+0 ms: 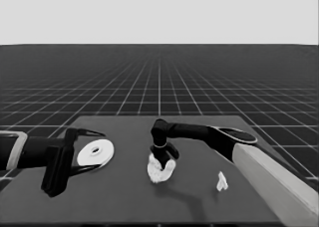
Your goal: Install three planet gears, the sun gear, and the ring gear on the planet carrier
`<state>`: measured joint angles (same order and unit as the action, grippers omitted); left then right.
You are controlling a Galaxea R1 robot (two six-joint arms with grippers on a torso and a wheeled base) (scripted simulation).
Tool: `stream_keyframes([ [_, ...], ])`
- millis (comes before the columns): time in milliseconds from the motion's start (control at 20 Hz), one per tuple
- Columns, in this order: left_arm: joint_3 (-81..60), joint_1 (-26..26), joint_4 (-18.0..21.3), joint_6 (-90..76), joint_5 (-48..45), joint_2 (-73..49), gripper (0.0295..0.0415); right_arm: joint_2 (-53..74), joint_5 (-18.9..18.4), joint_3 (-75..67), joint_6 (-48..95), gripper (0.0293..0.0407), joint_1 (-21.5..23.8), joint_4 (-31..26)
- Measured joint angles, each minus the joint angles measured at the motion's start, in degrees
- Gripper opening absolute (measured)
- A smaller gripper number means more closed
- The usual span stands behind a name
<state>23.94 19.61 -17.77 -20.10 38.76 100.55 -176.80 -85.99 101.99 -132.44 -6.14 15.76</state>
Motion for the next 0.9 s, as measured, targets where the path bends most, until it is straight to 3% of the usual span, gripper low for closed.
stream_keyframes([
  [200,0.0,0.0,0.0,0.0,0.0,0.0,0.0385,0.0,0.0,0.0,-2.4,0.0309,0.0,0.0],
  [300,0.0,0.0,0.0,0.0,0.0,0.0,0.0385,0.0,0.0,0.0,-2.97,0.0369,0.0,0.0],
  [350,0.0,0.0,0.0,0.0,0.0,0.0,0.0385,0.0,0.0,0.0,-3.09,0.038,0.01,0.01],
  [700,0.0,0.0,0.0,0.0,0.0,0.0,0.0385,0.0,0.0,0.0,-3.25,0.0385,0.01,0.01],
  [750,0.0,0.0,0.0,0.0,0.0,0.0,0.0385,0.52,-1.51,-2.22,19.25,0.0393,2.79,-2.46],
  [800,0.0,0.0,0.0,0.0,0.0,0.0,0.0385,0.69,-2.09,-3.26,33.42,0.0391,4.98,-4.03],
  [900,0.0,0.0,0.0,0.0,0.0,0.0,0.0385,0.85,-2.27,-3.94,46.9,0.0386,6.94,-5.66],
])
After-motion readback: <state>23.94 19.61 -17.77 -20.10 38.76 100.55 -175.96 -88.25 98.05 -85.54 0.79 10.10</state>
